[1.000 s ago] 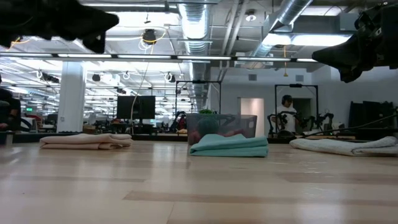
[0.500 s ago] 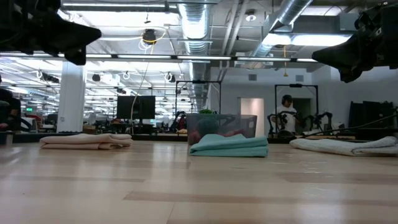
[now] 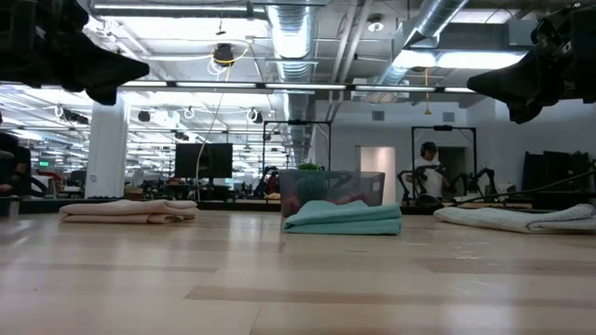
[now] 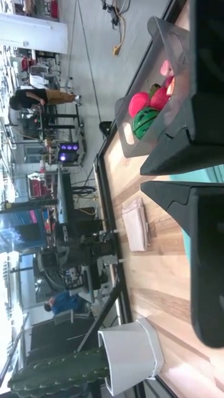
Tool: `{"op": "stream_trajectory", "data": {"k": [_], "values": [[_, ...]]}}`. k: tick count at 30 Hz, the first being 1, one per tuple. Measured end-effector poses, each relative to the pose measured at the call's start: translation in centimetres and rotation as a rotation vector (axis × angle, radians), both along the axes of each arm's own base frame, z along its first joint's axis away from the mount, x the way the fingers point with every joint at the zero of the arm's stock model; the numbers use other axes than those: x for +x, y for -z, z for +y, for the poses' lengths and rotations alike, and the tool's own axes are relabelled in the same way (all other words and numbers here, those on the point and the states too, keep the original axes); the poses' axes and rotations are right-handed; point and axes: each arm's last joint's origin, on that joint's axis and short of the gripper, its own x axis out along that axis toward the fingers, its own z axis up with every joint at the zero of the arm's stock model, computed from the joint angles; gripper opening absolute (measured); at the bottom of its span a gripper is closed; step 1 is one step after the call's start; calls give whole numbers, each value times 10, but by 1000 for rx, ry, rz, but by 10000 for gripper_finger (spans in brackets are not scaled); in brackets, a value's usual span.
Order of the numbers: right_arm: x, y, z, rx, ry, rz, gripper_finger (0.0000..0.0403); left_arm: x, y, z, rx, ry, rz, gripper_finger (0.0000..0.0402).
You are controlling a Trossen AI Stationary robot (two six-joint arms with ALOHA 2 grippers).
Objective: Pick and placing Produce into tupperware
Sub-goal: Return to Home Position
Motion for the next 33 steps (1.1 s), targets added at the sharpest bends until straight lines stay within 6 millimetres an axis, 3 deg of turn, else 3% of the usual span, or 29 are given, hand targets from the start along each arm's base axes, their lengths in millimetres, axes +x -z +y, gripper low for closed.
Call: {"op": "stream_trajectory", "data": {"k": [10, 33], "values": [[0, 0, 0, 0, 0, 0, 49, 3, 3, -2, 80, 34, 56, 0], [0, 0, 0, 0, 0, 0, 49, 4, 5, -2, 17, 37, 69, 0]]}}
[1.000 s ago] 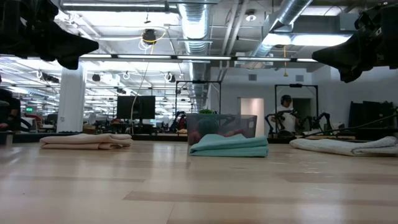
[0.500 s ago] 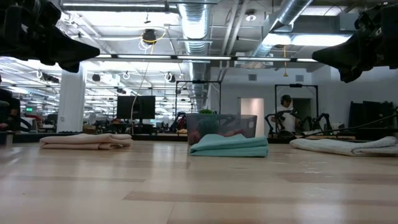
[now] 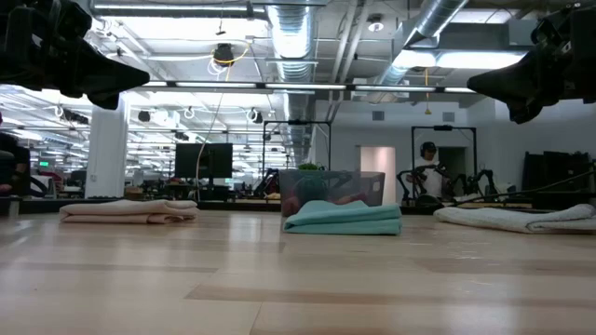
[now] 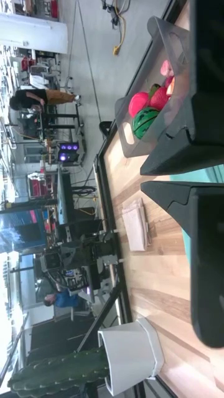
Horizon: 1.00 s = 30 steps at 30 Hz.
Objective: Pick and placing Produce into tupperware
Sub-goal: Return to Home Position
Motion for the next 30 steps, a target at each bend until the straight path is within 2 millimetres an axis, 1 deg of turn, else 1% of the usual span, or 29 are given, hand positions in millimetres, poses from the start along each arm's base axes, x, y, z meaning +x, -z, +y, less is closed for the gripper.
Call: {"op": "stream_trajectory", "data": {"k": [30], "values": [[0, 0, 0, 0, 0, 0, 49, 0, 0, 0, 1, 0, 1, 0]]}}
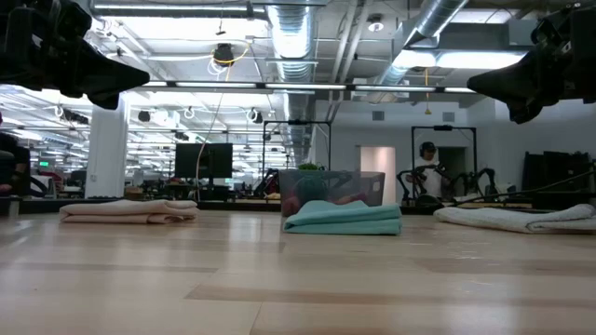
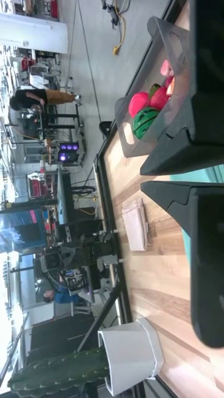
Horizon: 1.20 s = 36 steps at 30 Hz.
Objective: Pick and placing Produce into tupperware
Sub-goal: Return to Home Position
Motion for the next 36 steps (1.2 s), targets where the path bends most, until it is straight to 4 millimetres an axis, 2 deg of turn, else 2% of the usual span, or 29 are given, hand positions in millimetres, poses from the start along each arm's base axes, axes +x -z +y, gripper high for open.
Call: {"op": "stream_trajectory", "data": {"k": [36], "values": [[0, 0, 0, 0, 0, 0, 49, 0, 0, 0, 13, 0, 2, 0]]}}
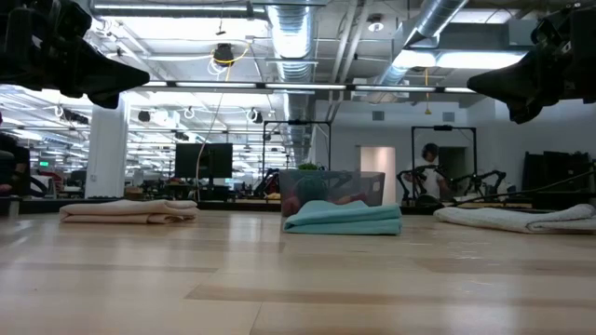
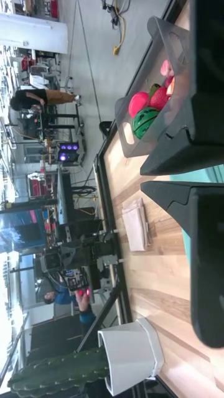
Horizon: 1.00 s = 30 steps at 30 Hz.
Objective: Pick and placing Produce into tupperware
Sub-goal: Return to Home Position
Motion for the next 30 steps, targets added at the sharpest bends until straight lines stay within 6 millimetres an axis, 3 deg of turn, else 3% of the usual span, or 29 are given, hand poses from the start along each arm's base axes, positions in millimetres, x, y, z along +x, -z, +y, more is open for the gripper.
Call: {"op": "stream_trajectory", "data": {"k": [30], "values": [[0, 0, 0, 0, 0, 0, 49, 0, 0, 0, -11, 0, -2, 0]]}}
